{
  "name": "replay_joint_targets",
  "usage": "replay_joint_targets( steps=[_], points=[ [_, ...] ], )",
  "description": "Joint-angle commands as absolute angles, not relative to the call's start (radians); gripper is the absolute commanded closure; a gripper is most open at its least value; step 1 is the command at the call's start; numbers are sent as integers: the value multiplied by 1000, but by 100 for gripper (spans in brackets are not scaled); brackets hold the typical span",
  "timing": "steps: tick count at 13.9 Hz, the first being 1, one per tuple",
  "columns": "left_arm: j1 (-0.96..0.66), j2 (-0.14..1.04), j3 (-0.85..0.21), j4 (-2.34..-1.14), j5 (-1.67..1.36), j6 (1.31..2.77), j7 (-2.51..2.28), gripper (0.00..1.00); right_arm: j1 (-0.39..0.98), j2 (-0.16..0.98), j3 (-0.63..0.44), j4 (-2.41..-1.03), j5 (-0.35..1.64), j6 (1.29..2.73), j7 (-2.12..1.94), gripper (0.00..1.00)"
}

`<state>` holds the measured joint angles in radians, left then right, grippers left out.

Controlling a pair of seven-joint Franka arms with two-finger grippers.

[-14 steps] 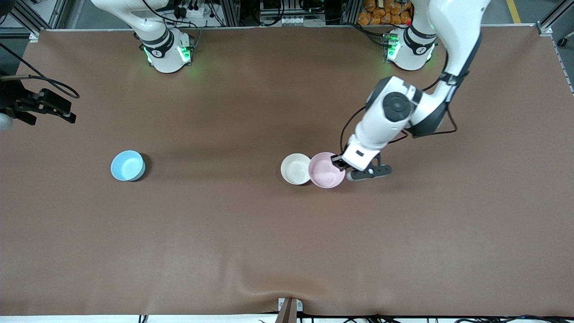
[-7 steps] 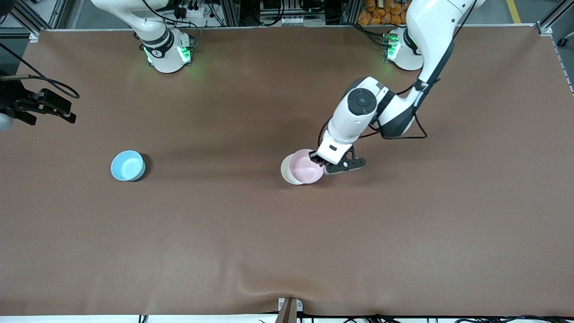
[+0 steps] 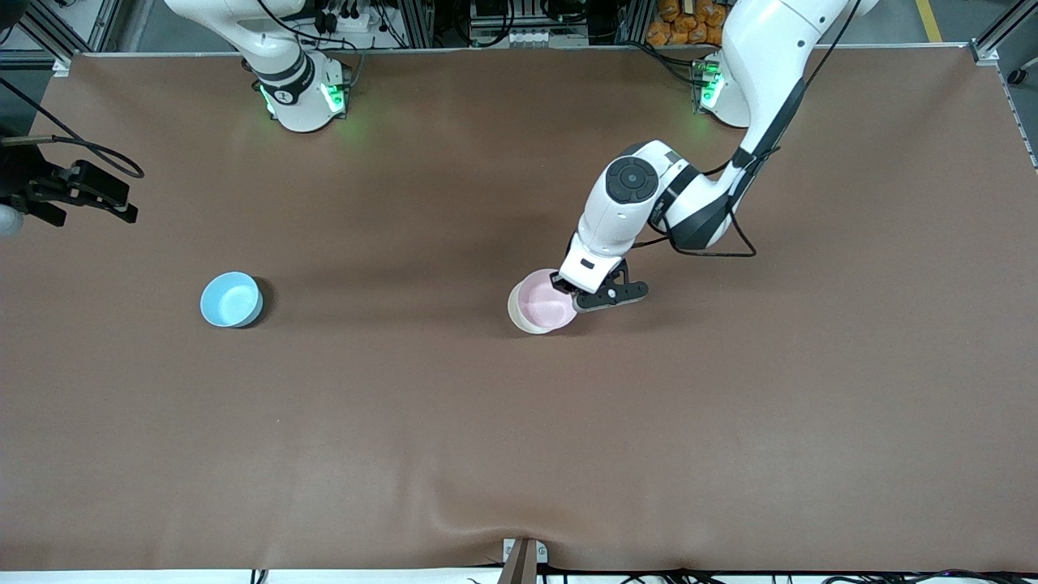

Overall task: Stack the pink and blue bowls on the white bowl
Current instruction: 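Lower the pink bowl into the white bowl and open the left gripper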

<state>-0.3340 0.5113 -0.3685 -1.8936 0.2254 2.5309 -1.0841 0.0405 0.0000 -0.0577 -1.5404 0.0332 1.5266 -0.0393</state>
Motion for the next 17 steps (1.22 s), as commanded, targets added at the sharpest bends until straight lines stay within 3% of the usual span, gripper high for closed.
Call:
replay_joint_targets(
  steps=[1,17],
  points=[
    [-353,557,-362,-1835,262,2537,-1135,100,17,3,-43,-1531,51,1517,-37,0],
    [-380,563,-360,-1867,276,2536,-1201,100,15,8,-43,-1532,51,1519,-37,0]
  ],
)
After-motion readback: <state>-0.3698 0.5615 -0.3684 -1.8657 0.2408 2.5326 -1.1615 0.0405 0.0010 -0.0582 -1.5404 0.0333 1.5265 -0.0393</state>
